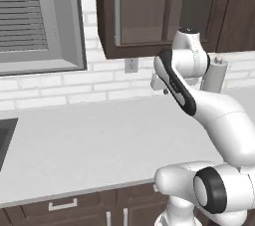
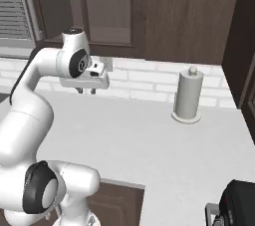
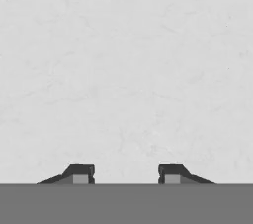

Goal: Take a straw from the drawer in front and place it inside the glass cup on the dining counter.

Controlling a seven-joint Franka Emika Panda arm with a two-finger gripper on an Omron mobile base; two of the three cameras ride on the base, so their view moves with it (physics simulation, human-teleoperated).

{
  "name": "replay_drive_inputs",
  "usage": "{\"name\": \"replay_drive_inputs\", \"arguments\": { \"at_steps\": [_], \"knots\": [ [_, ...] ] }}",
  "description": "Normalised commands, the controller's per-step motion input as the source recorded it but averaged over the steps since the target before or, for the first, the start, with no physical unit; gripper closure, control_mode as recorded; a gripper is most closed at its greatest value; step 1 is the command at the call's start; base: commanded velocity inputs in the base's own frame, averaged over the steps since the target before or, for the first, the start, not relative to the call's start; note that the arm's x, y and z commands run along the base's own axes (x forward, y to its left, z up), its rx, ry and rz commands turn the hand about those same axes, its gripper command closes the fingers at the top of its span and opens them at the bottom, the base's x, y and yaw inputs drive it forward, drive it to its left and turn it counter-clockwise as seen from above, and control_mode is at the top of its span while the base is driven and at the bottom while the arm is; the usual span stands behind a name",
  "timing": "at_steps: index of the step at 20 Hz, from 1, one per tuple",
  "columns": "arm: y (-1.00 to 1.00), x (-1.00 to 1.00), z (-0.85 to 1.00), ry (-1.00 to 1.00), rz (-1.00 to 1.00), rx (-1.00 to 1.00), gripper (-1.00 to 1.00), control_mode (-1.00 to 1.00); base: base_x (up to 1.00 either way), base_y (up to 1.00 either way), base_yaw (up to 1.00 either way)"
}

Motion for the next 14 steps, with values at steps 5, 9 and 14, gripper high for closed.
{"name": "replay_drive_inputs", "arguments": {
  "at_steps": [5,9,14],
  "knots": [
    [0.00,0.00,0.00,0.00,0.00,0.00,-1.00,1.00,-0.45,0.02,0.00],
    [0.00,0.00,0.00,0.00,0.00,0.00,-1.00,1.00,-0.90,0.32,0.00],
    [0.00,0.00,0.00,0.00,0.00,0.00,-1.00,1.00,-0.25,0.77,-0.25]
  ]
}}
